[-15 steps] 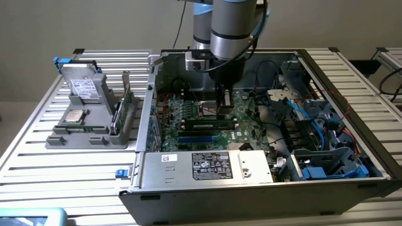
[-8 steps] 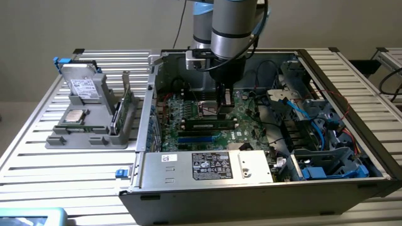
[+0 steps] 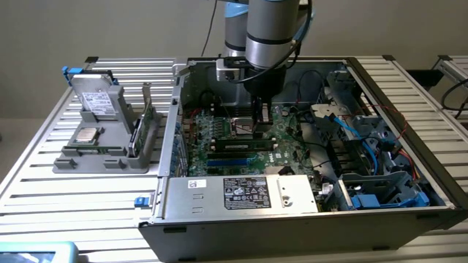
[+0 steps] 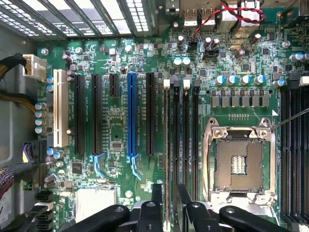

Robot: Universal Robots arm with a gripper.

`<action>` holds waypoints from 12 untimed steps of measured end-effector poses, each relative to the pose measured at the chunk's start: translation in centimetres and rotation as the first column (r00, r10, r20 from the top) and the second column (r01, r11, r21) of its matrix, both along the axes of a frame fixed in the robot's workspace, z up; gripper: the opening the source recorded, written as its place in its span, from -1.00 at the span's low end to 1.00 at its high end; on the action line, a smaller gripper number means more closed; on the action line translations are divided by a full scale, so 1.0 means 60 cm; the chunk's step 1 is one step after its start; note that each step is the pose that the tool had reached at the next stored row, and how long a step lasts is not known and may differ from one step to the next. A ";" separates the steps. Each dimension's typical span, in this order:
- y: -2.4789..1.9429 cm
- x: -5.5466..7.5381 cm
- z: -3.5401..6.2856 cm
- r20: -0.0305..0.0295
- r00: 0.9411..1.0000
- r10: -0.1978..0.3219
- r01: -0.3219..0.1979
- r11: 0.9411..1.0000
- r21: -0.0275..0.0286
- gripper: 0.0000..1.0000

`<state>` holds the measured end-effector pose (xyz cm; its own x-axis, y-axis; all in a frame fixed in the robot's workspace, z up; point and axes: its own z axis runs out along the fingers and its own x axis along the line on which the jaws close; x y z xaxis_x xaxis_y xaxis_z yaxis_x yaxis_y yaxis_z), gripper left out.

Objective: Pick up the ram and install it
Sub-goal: 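Press down the ram until it locks into place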

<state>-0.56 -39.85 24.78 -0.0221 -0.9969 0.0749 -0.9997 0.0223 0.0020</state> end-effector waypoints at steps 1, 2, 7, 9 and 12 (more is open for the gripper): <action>0.0000 0.000 0.000 0.000 1.000 0.000 0.000 1.000 0.000 -0.51; 0.0000 0.000 0.000 0.000 1.000 0.000 0.000 1.000 0.000 -0.65; 0.0000 0.000 0.000 0.000 1.000 0.000 0.000 1.000 0.000 -0.79; 0.0000 0.000 -0.001 0.000 1.000 0.000 0.000 1.000 -0.001 -0.79; 0.0000 0.000 -0.006 0.005 1.000 0.000 0.000 1.000 -0.003 -0.79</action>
<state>-0.54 -39.85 24.45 -0.0225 -0.9967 0.0774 -0.9997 0.0223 -0.0030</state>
